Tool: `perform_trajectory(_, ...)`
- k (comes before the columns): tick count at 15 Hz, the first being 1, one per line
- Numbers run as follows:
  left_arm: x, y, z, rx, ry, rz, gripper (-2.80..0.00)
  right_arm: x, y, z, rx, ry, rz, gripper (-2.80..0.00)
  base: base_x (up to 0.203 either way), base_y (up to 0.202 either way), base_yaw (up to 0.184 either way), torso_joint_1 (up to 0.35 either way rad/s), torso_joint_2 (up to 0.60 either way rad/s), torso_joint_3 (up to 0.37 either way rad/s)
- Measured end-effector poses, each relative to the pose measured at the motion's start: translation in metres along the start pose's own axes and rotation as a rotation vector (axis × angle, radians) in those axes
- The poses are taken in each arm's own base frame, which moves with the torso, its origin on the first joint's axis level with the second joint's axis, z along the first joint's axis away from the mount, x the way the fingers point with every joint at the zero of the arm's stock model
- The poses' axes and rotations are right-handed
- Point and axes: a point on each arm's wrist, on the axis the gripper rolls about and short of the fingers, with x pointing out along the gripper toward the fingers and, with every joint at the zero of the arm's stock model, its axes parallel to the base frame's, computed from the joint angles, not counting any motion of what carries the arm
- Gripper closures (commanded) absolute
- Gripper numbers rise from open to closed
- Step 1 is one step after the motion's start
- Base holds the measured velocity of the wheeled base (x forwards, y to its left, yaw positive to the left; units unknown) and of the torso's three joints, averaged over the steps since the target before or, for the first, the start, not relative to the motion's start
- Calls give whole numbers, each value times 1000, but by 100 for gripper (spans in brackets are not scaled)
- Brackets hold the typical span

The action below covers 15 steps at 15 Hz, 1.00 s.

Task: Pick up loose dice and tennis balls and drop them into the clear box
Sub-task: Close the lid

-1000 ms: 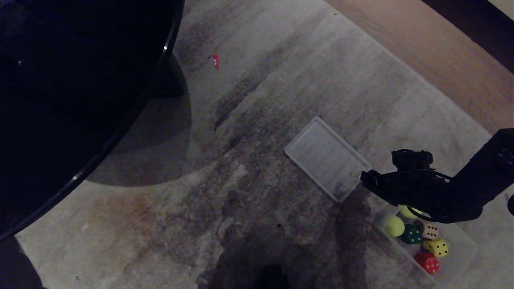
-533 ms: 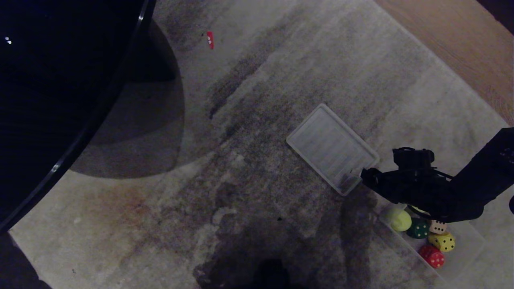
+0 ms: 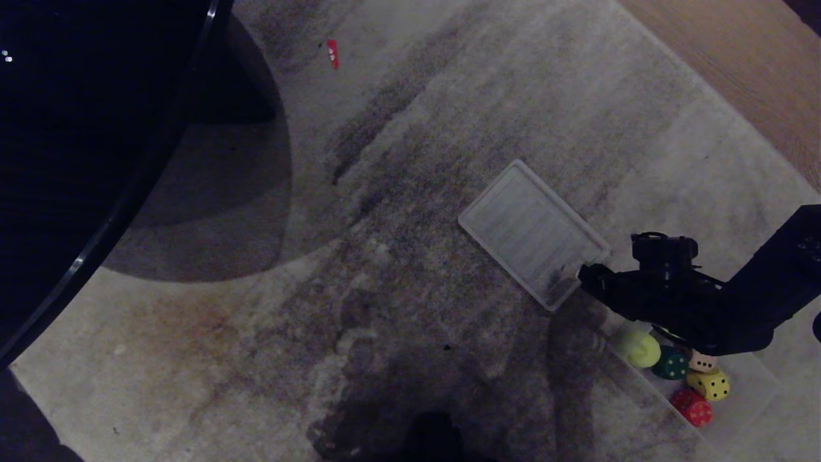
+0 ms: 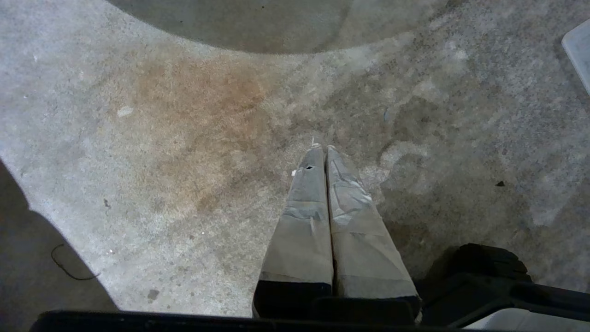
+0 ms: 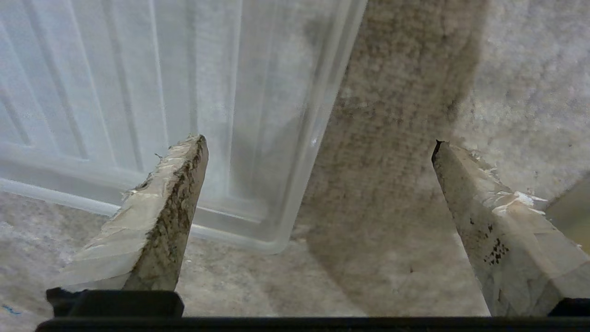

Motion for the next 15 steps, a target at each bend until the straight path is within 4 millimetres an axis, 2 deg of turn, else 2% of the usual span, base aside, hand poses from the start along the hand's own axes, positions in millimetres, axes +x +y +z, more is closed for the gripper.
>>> perform_trajectory(10,0,0,0,0,0,0,0,20,-14,-11,2,12,-52,-280,0,0,0,0,0,0)
perform_trajectory(15,0,0,0,0,0,0,0,22,-15,-12,-15,-2,-48,-280,0,0,0,0,0,0)
